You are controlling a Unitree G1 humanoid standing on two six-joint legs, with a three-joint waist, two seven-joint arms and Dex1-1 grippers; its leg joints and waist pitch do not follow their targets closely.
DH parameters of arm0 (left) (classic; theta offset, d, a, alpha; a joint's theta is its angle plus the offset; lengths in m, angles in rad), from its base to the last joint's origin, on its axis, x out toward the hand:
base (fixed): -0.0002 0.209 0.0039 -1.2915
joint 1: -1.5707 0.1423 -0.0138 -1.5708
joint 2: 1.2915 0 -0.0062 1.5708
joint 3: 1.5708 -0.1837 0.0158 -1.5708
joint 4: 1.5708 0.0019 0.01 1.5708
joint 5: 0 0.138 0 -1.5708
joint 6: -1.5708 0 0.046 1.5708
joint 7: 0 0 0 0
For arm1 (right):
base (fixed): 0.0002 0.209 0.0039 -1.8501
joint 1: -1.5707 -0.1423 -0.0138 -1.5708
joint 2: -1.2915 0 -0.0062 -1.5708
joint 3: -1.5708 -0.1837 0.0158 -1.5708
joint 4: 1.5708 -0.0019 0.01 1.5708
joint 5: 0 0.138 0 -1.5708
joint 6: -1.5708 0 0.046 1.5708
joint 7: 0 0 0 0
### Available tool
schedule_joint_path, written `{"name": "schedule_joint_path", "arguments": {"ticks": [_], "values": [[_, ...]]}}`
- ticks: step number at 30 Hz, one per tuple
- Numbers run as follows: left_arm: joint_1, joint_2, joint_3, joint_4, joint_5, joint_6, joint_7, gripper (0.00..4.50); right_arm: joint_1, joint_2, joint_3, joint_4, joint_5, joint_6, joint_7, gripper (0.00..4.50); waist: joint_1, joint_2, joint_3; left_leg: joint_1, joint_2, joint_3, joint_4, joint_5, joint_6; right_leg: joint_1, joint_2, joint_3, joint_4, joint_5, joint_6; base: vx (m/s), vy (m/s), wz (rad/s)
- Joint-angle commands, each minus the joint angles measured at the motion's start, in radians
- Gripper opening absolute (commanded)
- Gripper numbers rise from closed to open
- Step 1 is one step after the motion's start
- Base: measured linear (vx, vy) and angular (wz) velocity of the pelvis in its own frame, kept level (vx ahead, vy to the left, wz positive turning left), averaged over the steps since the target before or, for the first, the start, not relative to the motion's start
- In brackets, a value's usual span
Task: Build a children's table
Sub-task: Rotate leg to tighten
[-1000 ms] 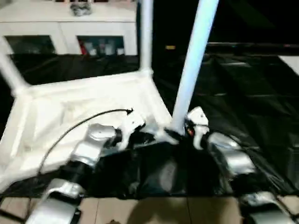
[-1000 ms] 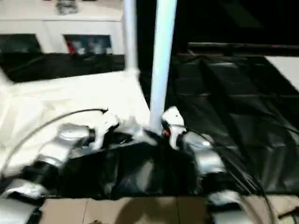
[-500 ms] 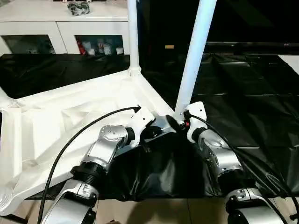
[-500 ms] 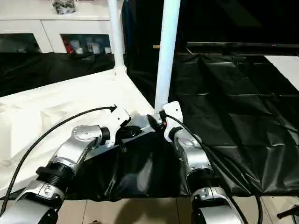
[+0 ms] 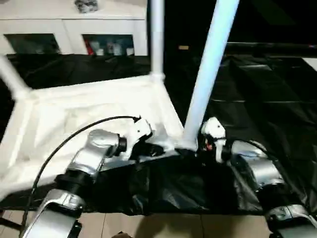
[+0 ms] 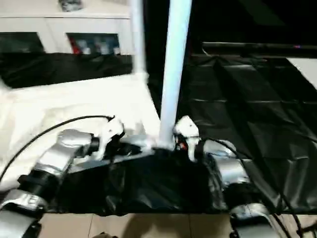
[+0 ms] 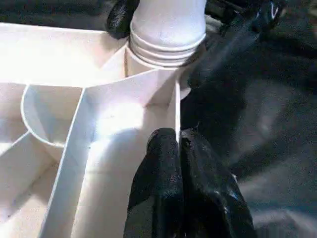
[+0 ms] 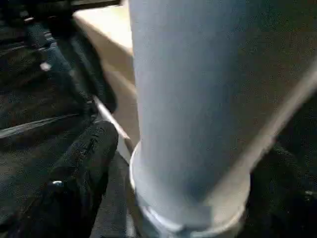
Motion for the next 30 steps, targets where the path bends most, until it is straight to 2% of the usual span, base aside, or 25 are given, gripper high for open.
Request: {"name": "schedule_joint_path", "arguments": {"ticks": [1, 5, 8, 14, 17, 19, 20, 22, 24, 25, 26, 28, 30], "values": [[-0.016, -0.019, -0.024, -0.042, -0.034, -0.015, -0.023, 0.0, 0.032, 0.022, 0.11, -0.044, 0.026, 0.014, 0.132, 3.87, 0.001, 0.0, -0.053, 0.014, 0.033, -0.011, -0.061, -0.282, 0.056, 0.046, -0.053, 0.038, -0.064, -0.254, -0.229, 0.0, 0.0, 0.0], [-0.012, -0.011, -0.028, -0.053, -0.043, -0.004, -0.052, 0.0, 0.043, 0.013, 0.124, -0.071, 0.037, 0.042, 0.179, 3.73, 0.004, -0.002, -0.053, 0.012, 0.033, -0.013, -0.064, -0.29, 0.044, 0.046, -0.054, 0.039, -0.063, -0.268, -0.219, 0.0, 0.0, 0.0], [-0.013, 0.001, -0.033, -0.054, -0.05, 0.0, -0.083, 0.0, 0.05, 0.003, 0.138, -0.103, 0.05, 0.078, 0.228, 3.53, 0.006, -0.004, -0.055, 0.01, 0.032, -0.013, -0.062, -0.267, 0.049, 0.048, -0.054, 0.039, -0.061, -0.252, -0.215, 0.0, 0.0, 0.0], [-0.013, 0.016, -0.04, -0.053, -0.055, 0.01, -0.116, 0.0, 0.059, -0.014, 0.152, -0.14, 0.067, 0.116, 0.272, 3.2, 0.007, -0.004, -0.058, 0.01, 0.032, -0.012, -0.058, -0.235, 0.058, 0.048, -0.054, 0.038, -0.055, -0.207, -0.232, 0.0, 0.0, 0.0], [-0.009, 0.007, -0.033, -0.054, -0.049, 0.007, -0.088, 0.0, 0.062, -0.004, 0.144, -0.13, 0.058, 0.114, 0.245, 2.9, 0.007, -0.002, -0.057, 0.01, 0.032, -0.012, -0.059, -0.249, 0.05, 0.048, -0.055, 0.038, -0.057, -0.226, -0.229, 0.0, 0.0, 0.0], [-0.009, -0.001, -0.029, -0.051, -0.045, 0.005, -0.068, 0.0, 0.063, 0.004, 0.138, -0.123, 0.052, 0.109, 0.225, 2.85, 0.007, -0.003, -0.056, 0.01, 0.032, -0.012, -0.06, -0.258, 0.045, 0.047, -0.055, 0.038, -0.059, -0.242, -0.224, 0.0, 0.0, 0.0], [-0.016, -0.027, -0.014, -0.034, -0.032, 0.002, 0.002, 0.0, 0.056, 0.037, 0.114, -0.083, 0.03, 0.086, 0.136, 2.85, 0.007, 0.003, -0.057, 0.012, 0.032, -0.013, -0.06, -0.258, 0.042, 0.047, -0.055, 0.039, -0.059, -0.242, -0.223, 0.0, 0.0, 0.0], [-0.022, -0.048, -0.004, -0.02, -0.02, 0.001, 0.061, 0.0, 0.046, 0.07, 0.09, -0.043, 0.007, 0.078, 0.038, 2.7, 0.001, 0.001, -0.053, 0.011, 0.032, -0.014, -0.062, -0.277, 0.027, 0.044, -0.056, 0.039, -0.063, -0.265, -0.219, 0.0, 0.0, 0.0], [-0.028, -0.069, 0.002, -0.01, -0.011, 0.005, 0.115, 0.0, 0.037, 0.104, 0.066, -0.011, -0.009, 0.085, -0.065, 2.69, -0.005, -0.002, -0.05, 0.017, 0.027, -0.018, -0.066, -0.321, 0.01, 0.043, -0.06, 0.036, -0.075, -0.386, -0.183, 0.0, 0.0, 0.0], [-0.031, -0.078, 0.004, -0.004, -0.008, 0.008, 0.138, 0.0, 0.033, 0.118, 0.058, 0.002, -0.013, 0.085, -0.106, 2.68, -0.007, -0.003, -0.048, 0.017, 0.028, -0.018, -0.067, -0.327, 0.007, 0.042, -0.06, 0.038, -0.078, -0.405, -0.174, 0.0, 0.0, 0.0], [-0.037, -0.098, 0.009, 0.003, -0.001, 0.017, 0.184, 0.0, 0.029, 0.144, 0.049, 0.017, -0.019, 0.089, -0.17, 2.66, -0.013, -0.007, -0.047, 0.019, 0.026, -0.02, -0.069, -0.344, 0.003, 0.039, -0.058, 0.037, -0.085, -0.452, -0.149, 0.0, 0.0, 0.0], [-0.044, -0.127, 0.01, 0.011, 0.011, 0.025, 0.241, 0.0, 0.021, 0.184, 0.041, 0.039, -0.033, 0.104, -0.265, 2.65, -0.018, -0.006, -0.045, 0.022, 0.025, -0.021, -0.069, -0.354, -0.001, 0.034, -0.06, 0.037, -0.088, -0.476, -0.143, 0.0, 0.0, 0.0], [-0.049, -0.148, 0.014, 0.018, 0.018, 0.03, 0.285, 0.0, 0.014, 0.211, 0.037, 0.053, -0.043, 0.106, -0.324, 2.65, -0.029, -0.008, -0.044, 0.019, 0.022, -0.024, -0.07, -0.365, 0.002, 0.034, -0.059, 0.034, -0.094, -0.52, -0.119, 0.0, 0.0, 0.0]]}}
